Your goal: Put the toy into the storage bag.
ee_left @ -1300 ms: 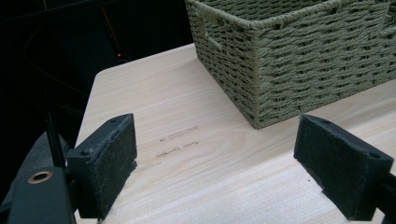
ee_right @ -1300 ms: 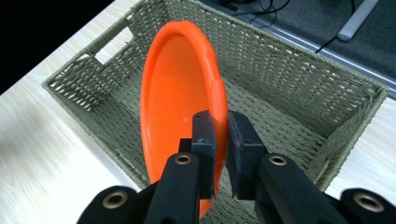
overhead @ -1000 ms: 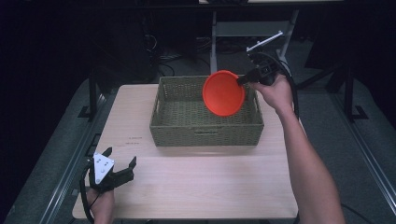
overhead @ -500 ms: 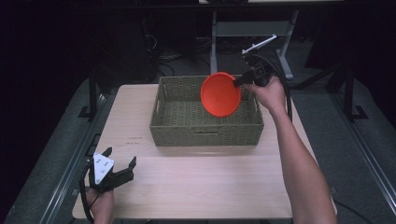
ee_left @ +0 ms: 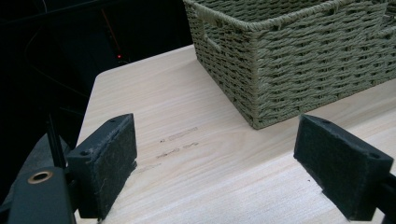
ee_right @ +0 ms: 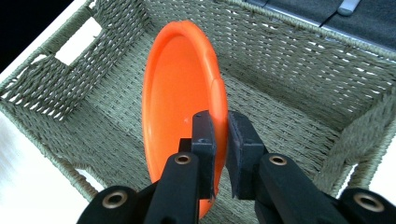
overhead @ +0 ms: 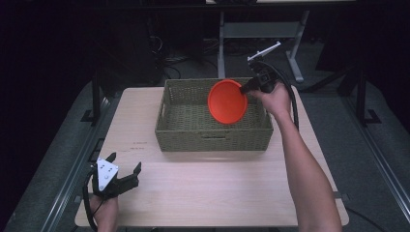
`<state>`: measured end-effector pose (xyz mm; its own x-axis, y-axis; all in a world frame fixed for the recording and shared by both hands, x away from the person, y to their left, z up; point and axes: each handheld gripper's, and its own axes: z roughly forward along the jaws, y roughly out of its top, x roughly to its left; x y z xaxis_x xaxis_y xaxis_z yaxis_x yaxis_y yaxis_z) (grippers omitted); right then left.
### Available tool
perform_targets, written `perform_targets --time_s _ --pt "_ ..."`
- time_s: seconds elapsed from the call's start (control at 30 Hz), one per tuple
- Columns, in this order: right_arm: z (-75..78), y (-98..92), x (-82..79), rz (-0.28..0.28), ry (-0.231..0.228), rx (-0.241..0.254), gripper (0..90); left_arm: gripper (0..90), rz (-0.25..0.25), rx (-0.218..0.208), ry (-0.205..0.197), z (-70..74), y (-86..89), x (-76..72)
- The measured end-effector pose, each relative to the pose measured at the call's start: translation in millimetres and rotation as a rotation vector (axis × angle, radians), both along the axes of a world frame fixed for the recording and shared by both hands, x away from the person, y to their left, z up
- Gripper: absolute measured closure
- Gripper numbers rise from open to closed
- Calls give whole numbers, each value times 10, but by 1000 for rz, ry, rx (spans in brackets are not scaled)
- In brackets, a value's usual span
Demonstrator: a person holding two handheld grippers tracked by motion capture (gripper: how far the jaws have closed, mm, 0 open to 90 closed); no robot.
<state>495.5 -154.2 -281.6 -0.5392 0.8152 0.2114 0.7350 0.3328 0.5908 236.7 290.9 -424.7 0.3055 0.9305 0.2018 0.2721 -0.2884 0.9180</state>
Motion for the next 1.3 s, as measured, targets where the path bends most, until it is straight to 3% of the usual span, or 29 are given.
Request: perform_targets --time_s 0.9,1.3 --pt "-436 60 130 -24 91 -15 821 127 5 2 -2 6 15 -4" --pt "-535 94 167 -22 118 -32 818 127 5 4 -1 6 14 -4"
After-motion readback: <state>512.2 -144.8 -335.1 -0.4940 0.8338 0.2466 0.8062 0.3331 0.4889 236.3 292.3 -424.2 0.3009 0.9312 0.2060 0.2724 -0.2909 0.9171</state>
